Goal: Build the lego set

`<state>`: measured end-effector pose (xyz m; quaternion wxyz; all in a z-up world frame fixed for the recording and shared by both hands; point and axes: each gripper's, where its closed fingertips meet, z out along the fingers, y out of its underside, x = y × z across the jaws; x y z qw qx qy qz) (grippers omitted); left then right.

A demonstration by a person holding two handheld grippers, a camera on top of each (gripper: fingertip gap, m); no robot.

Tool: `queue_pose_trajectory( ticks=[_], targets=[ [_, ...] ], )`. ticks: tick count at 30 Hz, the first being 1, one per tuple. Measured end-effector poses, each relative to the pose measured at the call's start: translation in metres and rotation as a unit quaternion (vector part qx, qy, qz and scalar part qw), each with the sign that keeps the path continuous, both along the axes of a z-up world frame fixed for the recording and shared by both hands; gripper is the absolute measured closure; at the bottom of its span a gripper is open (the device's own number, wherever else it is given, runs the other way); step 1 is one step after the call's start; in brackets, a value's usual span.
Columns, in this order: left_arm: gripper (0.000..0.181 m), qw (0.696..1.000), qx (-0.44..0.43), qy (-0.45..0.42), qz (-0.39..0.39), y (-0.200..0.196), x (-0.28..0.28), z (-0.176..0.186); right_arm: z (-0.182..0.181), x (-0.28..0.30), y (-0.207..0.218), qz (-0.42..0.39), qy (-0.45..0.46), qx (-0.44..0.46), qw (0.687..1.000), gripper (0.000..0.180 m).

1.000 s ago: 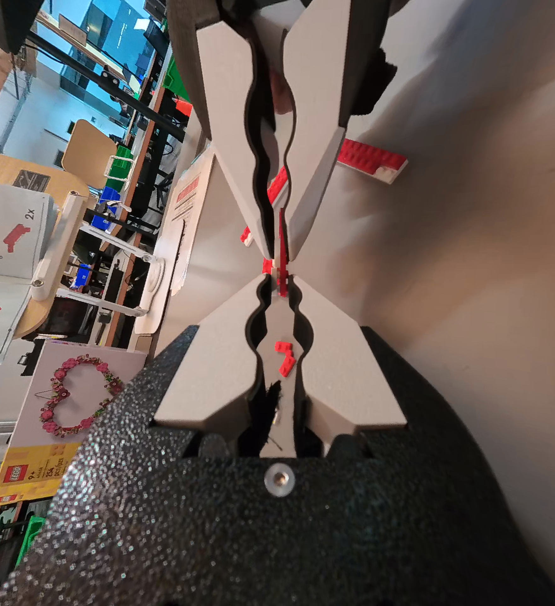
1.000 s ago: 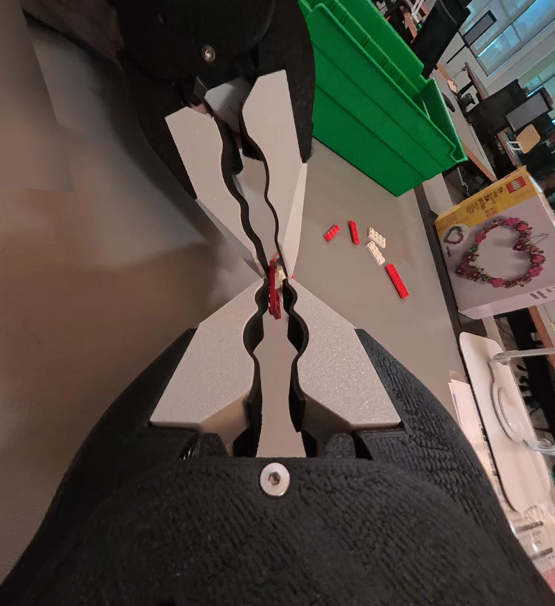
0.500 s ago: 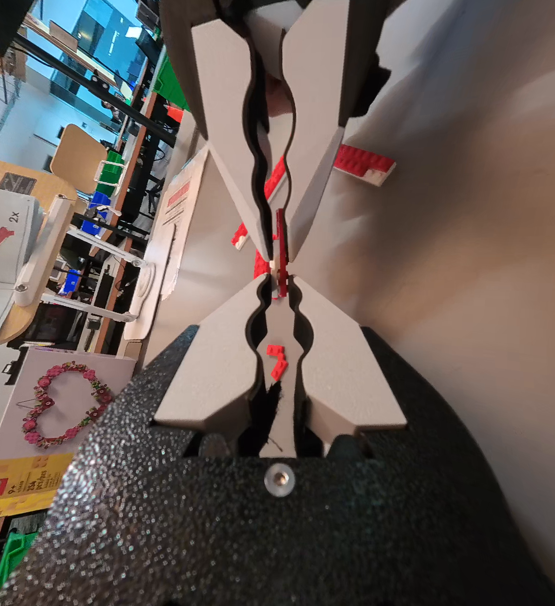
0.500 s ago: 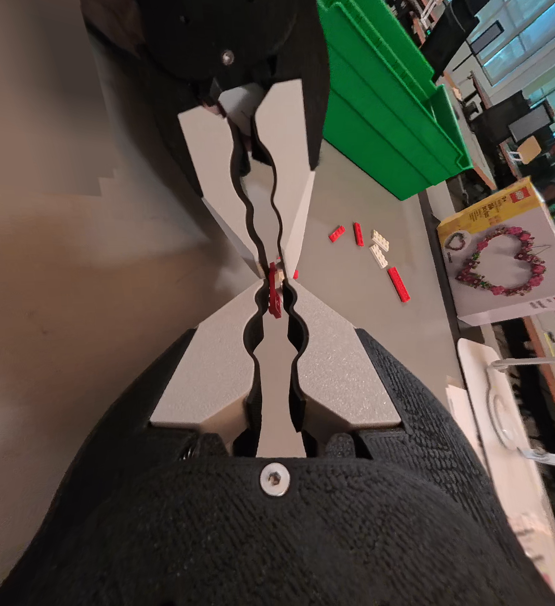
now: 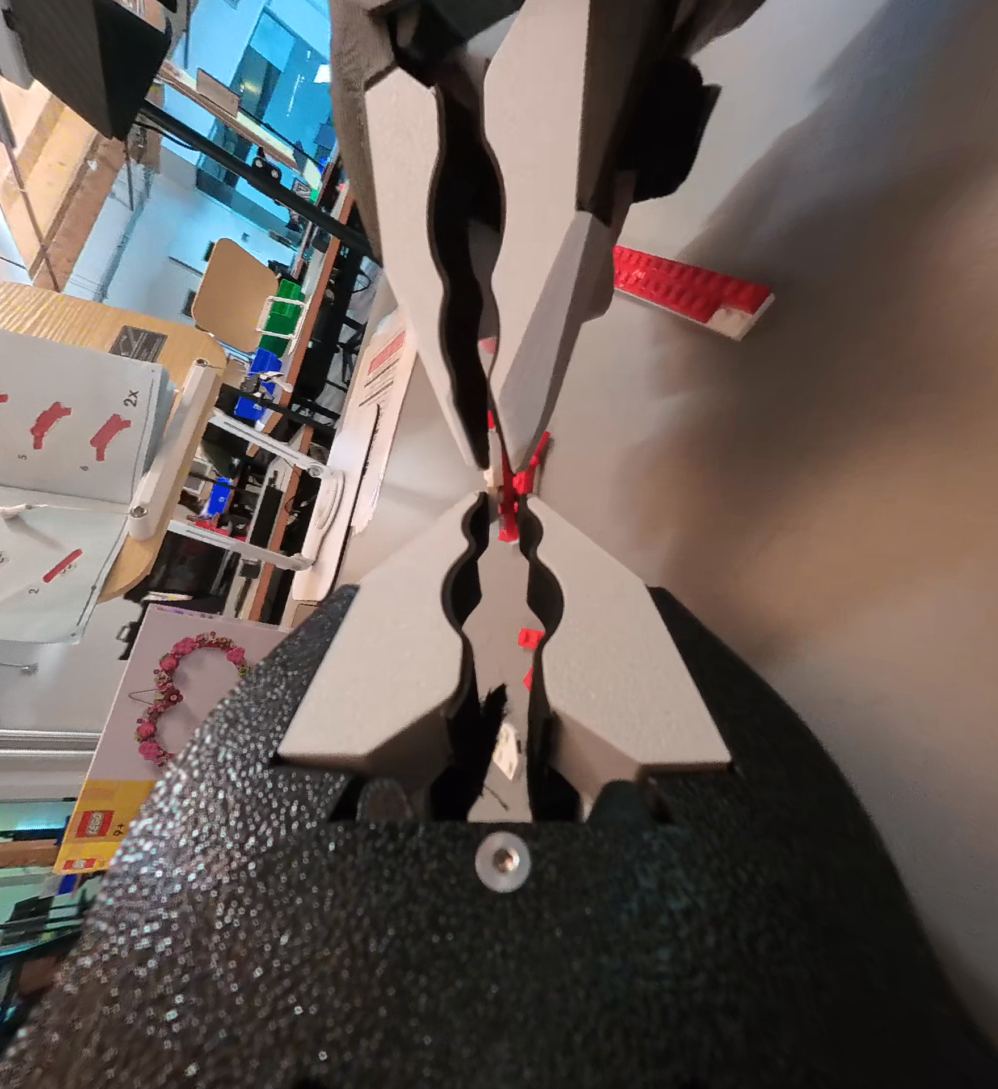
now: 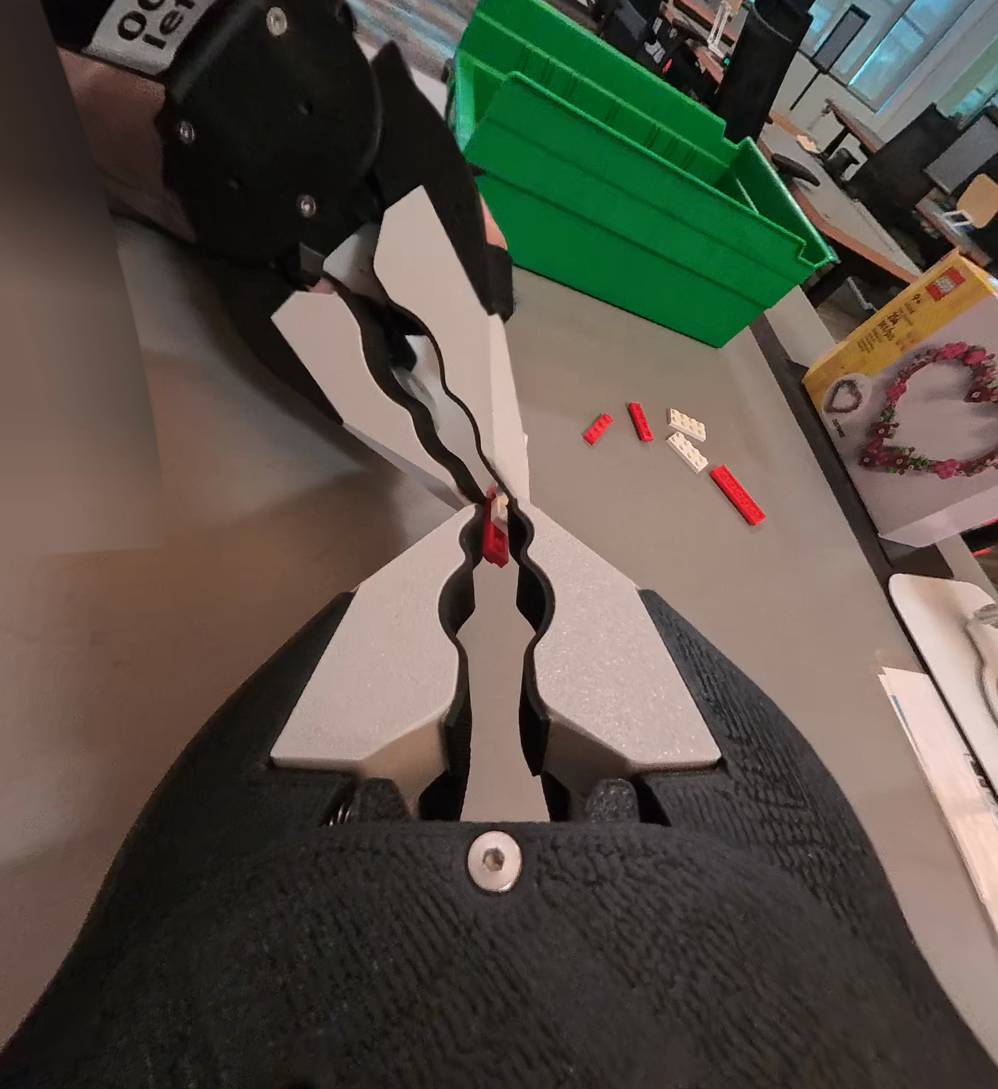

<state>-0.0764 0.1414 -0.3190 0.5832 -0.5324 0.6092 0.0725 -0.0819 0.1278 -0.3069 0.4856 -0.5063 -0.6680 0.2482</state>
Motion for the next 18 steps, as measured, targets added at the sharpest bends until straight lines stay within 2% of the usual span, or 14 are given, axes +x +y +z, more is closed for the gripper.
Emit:
queue_pose_trajectory(
  ticks=[4, 7, 12, 16, 18],
  targets=[
    [0.173, 1.000, 0.006, 0.009, 0.001, 0.002, 0.001, -0.005, -0.004, -0.001, 0.000, -0.002, -0.008, -0.001, 1.000, 0.176],
    [0.173, 1.000, 0.002, -0.009, 0.003, 0.002, 0.004, 0.000, 0.005, -0.007, -0.011, 0.021, 0.022, -0.036, 0.999, 0.180],
    [0.175, 1.000, -0.018, -0.010, 0.004, 0.001, 0.003, 0.000, 0.005, -0.005, -0.011, 0.022, 0.009, -0.002, 1.000, 0.179],
    [0.175, 0.999, -0.028, 0.014, 0.007, 0.001, 0.000, -0.008, 0.011, 0.000, -0.008, 0.023, 0.021, 0.025, 0.999, 0.158],
    [0.175, 0.999, -0.037, 0.017, 0.003, -0.001, 0.002, -0.010, 0.013, 0.003, -0.006, 0.025, 0.021, 0.031, 0.999, 0.152]
  ],
)
